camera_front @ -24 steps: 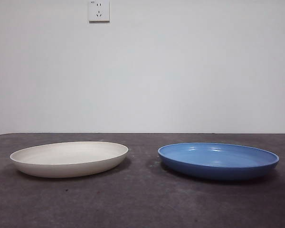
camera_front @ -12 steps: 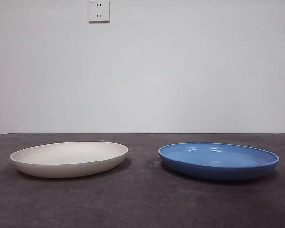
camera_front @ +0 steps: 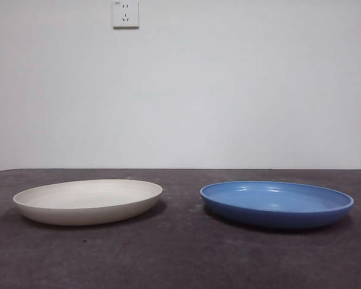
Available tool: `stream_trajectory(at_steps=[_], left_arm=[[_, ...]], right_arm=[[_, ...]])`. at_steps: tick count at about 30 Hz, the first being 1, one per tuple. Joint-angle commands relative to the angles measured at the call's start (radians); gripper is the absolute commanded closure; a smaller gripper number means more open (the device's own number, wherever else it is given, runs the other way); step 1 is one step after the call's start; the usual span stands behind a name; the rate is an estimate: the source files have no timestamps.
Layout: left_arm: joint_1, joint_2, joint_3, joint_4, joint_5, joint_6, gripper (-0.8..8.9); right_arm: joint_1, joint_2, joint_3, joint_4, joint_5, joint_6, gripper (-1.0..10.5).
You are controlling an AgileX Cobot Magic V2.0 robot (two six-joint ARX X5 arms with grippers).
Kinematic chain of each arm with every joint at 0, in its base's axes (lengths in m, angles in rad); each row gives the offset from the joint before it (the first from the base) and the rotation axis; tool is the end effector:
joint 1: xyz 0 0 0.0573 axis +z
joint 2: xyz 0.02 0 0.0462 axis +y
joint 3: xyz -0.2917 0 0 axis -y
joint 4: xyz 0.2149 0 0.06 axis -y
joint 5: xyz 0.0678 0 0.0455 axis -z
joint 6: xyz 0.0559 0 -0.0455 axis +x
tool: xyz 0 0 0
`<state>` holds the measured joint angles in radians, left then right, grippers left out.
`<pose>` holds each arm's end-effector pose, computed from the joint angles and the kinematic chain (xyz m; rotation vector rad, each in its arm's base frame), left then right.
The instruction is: Pick up the white plate, put it on the blue plate, put it on desk
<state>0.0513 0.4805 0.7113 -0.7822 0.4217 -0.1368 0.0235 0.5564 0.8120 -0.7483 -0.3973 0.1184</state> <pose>0.0591 -0.0199 0.2837 -0.2619 0.5637 -0.3240 0.0697 0.0233 0.3135 0.2066 0.5119 0.3832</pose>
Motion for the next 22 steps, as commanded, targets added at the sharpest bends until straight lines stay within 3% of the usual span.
stream_trajectory(at_steps=[1, 9, 16, 20, 22], left_arm=[[-0.026, 0.047, 0.046, -0.029, 0.051, 0.071, 8.04], [-0.133, 0.137, 0.103, -0.142, 0.063, 0.121, 8.04], [-0.162, 0.140, 0.103, -0.143, 0.063, 0.121, 8.01], [-0.162, 0.140, 0.103, -0.140, 0.062, 0.121, 6.52], [-0.162, 0.140, 0.103, -0.138, 0.062, 0.117, 4.99]], right_arm=[[0.002, 0.066, 0.052, -0.051, -0.031, -0.085, 9.4], [0.054, 0.174, 0.098, -0.217, -0.062, -0.174, 9.4], [0.101, 0.180, 0.097, -0.240, -0.062, -0.183, 9.4], [0.103, 0.180, 0.097, -0.240, -0.062, -0.175, 9.2], [0.103, 0.180, 0.098, -0.240, -0.061, -0.169, 7.8]])
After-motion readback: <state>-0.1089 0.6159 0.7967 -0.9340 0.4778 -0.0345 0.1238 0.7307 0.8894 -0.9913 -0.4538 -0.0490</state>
